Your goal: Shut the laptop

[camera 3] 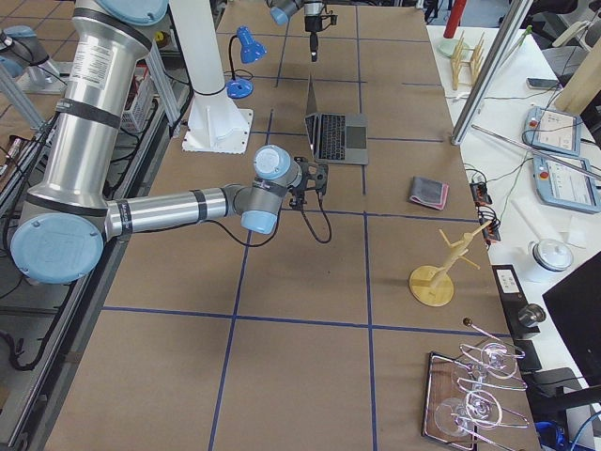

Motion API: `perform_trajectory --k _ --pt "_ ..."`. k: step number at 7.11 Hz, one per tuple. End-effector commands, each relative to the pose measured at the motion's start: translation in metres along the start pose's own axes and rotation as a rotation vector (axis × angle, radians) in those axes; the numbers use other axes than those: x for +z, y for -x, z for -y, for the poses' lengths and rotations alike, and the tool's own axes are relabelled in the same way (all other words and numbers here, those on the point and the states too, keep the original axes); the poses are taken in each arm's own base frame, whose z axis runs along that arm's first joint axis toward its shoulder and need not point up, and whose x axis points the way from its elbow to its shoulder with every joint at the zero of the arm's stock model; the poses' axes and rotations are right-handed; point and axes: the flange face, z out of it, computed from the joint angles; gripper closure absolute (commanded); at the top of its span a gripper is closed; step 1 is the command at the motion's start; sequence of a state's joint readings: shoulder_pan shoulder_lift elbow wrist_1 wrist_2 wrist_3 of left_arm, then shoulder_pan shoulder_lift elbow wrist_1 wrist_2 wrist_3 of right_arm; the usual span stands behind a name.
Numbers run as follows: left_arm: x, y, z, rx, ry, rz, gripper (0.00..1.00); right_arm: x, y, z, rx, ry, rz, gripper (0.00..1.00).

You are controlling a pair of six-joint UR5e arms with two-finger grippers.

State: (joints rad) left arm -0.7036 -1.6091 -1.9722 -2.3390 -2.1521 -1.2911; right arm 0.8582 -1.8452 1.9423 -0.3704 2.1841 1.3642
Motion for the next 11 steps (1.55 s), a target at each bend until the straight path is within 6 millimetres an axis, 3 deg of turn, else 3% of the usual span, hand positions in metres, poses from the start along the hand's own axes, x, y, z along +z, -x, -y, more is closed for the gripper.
perform_trajectory --k 1,3,5,7,8,9,10,11 --pt "0.011 -0.012 -0.016 0.032 0.033 -0.034 0.22 0.032 0.032 -0.027 -0.06 0.084 0.085 0.32" --pt "0.02 -0.029 -0.024 0.059 0.056 -0.059 0.71 0.051 0.044 -0.044 -0.096 0.142 0.104 0.78" --pt "0.042 -0.059 -0.043 0.097 0.073 -0.091 0.98 0.085 0.069 -0.069 -0.133 0.136 0.133 0.99" --pt "0.059 -0.069 -0.061 0.107 0.086 -0.092 1.0 0.118 0.078 -0.108 -0.149 0.09 0.124 1.0" --pt "0.06 -0.075 -0.063 0.081 0.093 -0.102 1.0 0.121 0.08 -0.114 -0.153 0.098 0.125 1.0" --pt "0.069 -0.102 -0.075 0.032 0.121 -0.135 1.0 0.128 0.091 -0.117 -0.16 0.093 0.139 1.0" --pt "0.076 -0.115 -0.079 0.023 0.135 -0.149 1.0 0.138 0.105 -0.12 -0.171 0.063 0.147 1.0" --pt "0.078 -0.116 -0.079 0.023 0.138 -0.149 1.0 0.16 0.132 -0.123 -0.173 0.037 0.134 0.99"
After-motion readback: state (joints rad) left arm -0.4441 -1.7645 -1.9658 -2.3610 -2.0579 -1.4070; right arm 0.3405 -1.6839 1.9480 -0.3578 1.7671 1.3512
